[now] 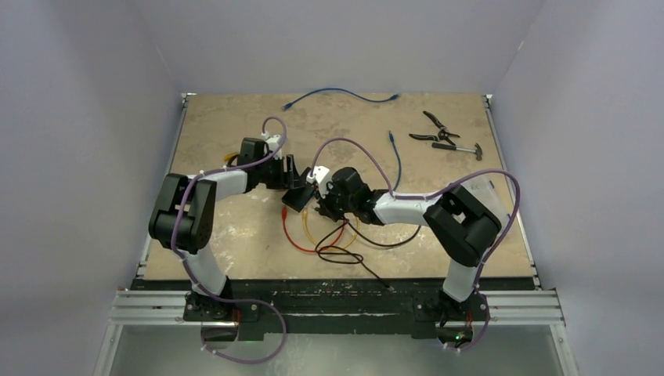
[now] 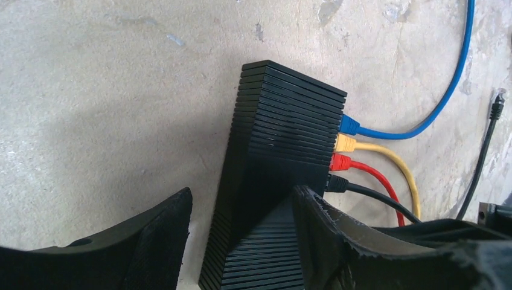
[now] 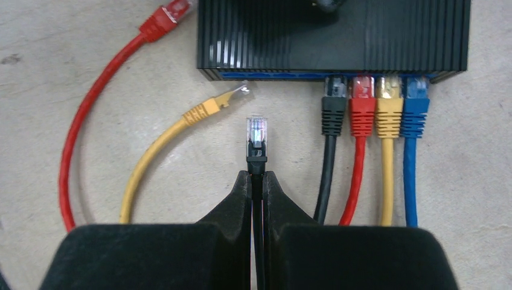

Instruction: Insert the plug into the switch port

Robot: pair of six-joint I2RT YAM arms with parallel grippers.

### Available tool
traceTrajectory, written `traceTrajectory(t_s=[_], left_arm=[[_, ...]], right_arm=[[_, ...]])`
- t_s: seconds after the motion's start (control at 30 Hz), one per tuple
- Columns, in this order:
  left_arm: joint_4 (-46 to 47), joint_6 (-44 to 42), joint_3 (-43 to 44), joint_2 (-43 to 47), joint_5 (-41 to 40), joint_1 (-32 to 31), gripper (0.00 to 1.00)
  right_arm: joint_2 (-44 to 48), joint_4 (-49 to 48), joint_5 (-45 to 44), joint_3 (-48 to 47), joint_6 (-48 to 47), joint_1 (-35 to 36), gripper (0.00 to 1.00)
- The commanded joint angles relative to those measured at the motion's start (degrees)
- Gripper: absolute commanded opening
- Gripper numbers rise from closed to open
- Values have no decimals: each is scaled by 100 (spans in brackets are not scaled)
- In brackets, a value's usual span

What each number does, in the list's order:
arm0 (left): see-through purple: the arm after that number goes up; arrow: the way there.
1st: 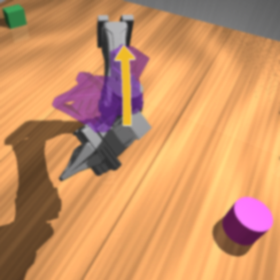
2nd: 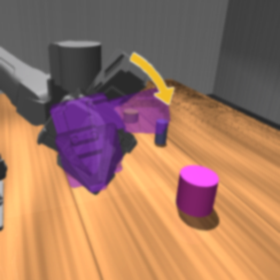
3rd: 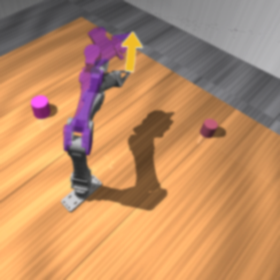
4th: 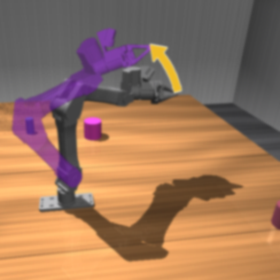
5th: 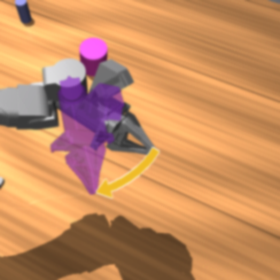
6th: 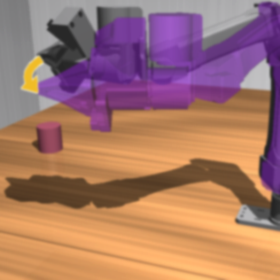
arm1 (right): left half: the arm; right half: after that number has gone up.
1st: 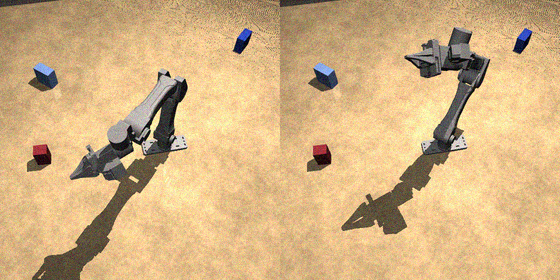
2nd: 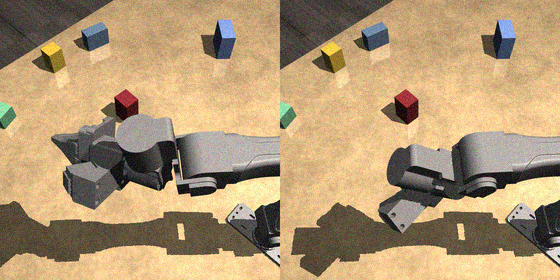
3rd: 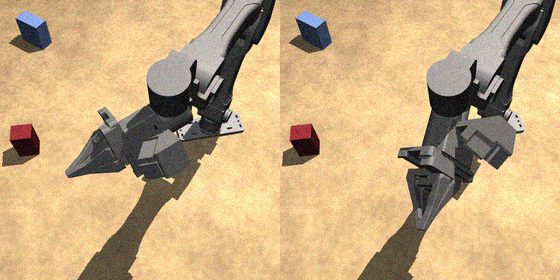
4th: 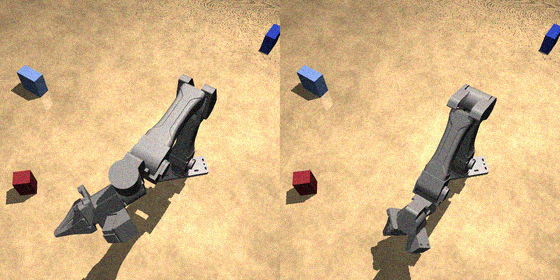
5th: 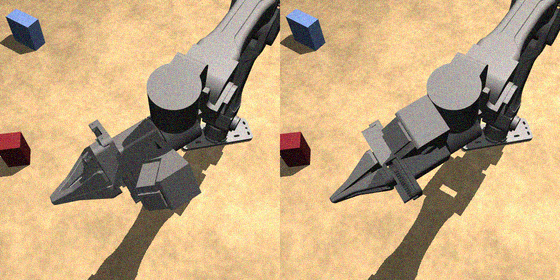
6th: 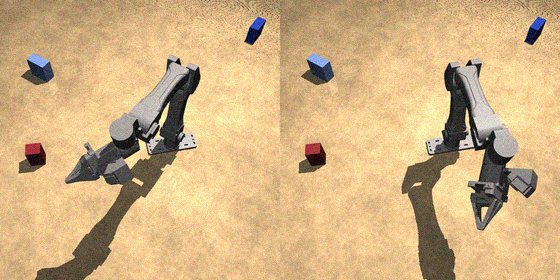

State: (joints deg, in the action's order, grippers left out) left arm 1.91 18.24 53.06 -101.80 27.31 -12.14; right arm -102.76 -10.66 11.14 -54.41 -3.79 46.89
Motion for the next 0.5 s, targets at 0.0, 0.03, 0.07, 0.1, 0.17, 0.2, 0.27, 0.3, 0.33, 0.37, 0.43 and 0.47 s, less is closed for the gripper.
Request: traceTrajectory(t_s=[0.0,0.03,0.07,0.1,0.17,0.2,0.27,0.3,0.33,0.37,0.43,0.47], left_arm=[[-34,-101,147,-119,263,28,60],[-53,-97,143,-121,272,28,60],[-72,-107,137,-121,274,25,59],[-110,-110,129,-121,274,25,59],[-136,-110,104,-100,275,28,58],[-130,-106,81,-91,294,28,58],[-130,-102,43,-73,341,28,56],[-130,-94,27,-62,349,23,55],[-137,-84,13,-60,363,27,54],[-138,-72,-2,-52,381,28,53],[-155,-31,-22,-51,409,28,52],[-166,-6,-30,-54,421,28,52]], right_arm=[[-89,-389,-433,-175,182,52,0],[-127,-415,-486,-189,193,56,0],[-156,-444,-519,-209,194,57,0],[-183,-461,-531,-229,187,57,0],[-243,-488,-559,-297,186,57,0],[-275,-504,-553,-321,178,57,0],[-324,-545,-532,-354,177,65,0],[-354,-563,-519,-377,177,65,0],[-385,-573,-502,-399,170,70,0],[-411,-588,-480,-415,156,74,0],[-456,-648,-470,-429,134,91,0],[-474,-670,-478,-437,133,94,0]])
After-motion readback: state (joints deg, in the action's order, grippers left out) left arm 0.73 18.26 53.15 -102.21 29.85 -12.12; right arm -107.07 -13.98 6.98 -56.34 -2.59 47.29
